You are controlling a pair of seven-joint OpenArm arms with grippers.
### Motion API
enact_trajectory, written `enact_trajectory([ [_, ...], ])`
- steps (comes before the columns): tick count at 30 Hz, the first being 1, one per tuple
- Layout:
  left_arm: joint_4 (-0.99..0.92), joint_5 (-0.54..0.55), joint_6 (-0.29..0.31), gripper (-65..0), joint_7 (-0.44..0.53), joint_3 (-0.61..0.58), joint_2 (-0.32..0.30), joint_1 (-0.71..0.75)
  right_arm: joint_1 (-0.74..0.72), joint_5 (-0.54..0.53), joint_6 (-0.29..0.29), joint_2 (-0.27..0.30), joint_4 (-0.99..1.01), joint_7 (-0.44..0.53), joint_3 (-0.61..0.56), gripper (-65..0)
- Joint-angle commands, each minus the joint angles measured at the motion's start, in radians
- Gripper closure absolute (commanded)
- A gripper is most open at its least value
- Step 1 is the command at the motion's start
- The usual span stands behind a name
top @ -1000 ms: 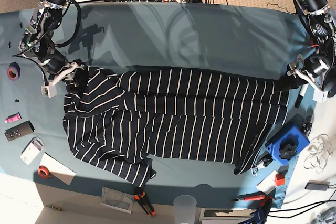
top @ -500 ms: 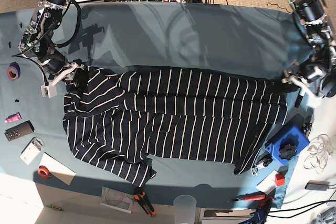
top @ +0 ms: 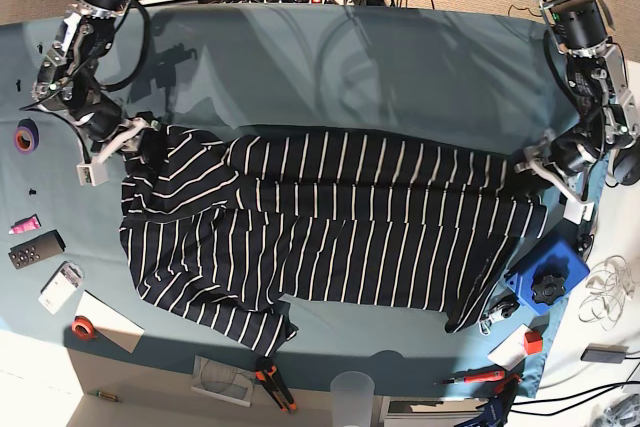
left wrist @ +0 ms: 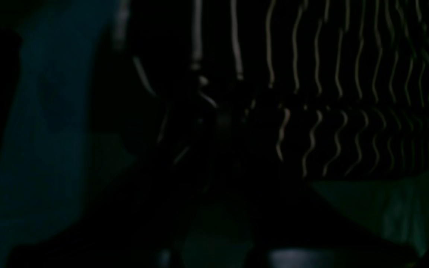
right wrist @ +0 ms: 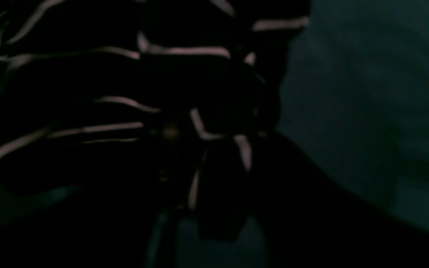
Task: Layout the t-shirt on the table in an organized manner, then fold the t-shirt properly
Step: 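Pull the folded edge with both grippers to unfold and spread it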
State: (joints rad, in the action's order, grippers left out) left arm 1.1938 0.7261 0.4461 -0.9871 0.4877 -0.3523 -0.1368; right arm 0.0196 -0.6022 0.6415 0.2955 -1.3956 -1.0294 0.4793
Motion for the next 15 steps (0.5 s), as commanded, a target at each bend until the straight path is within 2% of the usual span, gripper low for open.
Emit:
enact_trajectory([
  [1, -0.002, -0.053, -0.002, 0.0, -0.103, -0.005, -0.003, 0.004, 0.0, 0.027, -0.01, 0.018, -0.003, -0.041, 0.004, -9.4],
  [2, -0.002, -0.053, -0.003, 0.0, -0.116, -0.005, -0.003, 0.004, 0.0, 0.027, -0.01, 0.018, -0.004, -0.042, 0.01, -2.1],
  [3, -0.002, -0.053, -0.007, 0.0, -0.129, -0.005, -0.005, 0.004, 0.0, 0.026, -0.01, 0.018, -0.005, -0.042, 0.019, 0.0],
  [5, 0.003, -0.024, -0.037, 0.0, -0.17, -0.005, -0.014, 0.004, 0.0, 0.016, -0.009, 0.018, -0.005, -0.042, 0.045, 0.0],
  [7, 0.009, 0.044, -0.046, 0.0, -0.228, -0.005, -0.033, 0.004, 0.0, -0.012, 0.016, 0.018, -0.005, -0.054, 0.082, 0.0],
  [9, 0.023, 0.103, -0.03, 0.0, -0.285, -0.005, -0.055, 0.004, 0.0, -0.078, 0.057, 0.018, -0.005, -0.111, 0.127, 0.0],
  [11, 0.037, 0.151, -0.005, 0.0, -0.341, -0.005, -0.075, 0.005, 0.001, -0.149, 0.057, 0.018, -0.005, -0.196, 0.17, 0.0],
  [15, 0.042, 0.188, 0.007, 0.0, -0.349, -0.005, -0.113, 0.042, 0.031, -0.246, 0.057, 0.018, -0.005, -0.272, 0.255, 0.0],
])
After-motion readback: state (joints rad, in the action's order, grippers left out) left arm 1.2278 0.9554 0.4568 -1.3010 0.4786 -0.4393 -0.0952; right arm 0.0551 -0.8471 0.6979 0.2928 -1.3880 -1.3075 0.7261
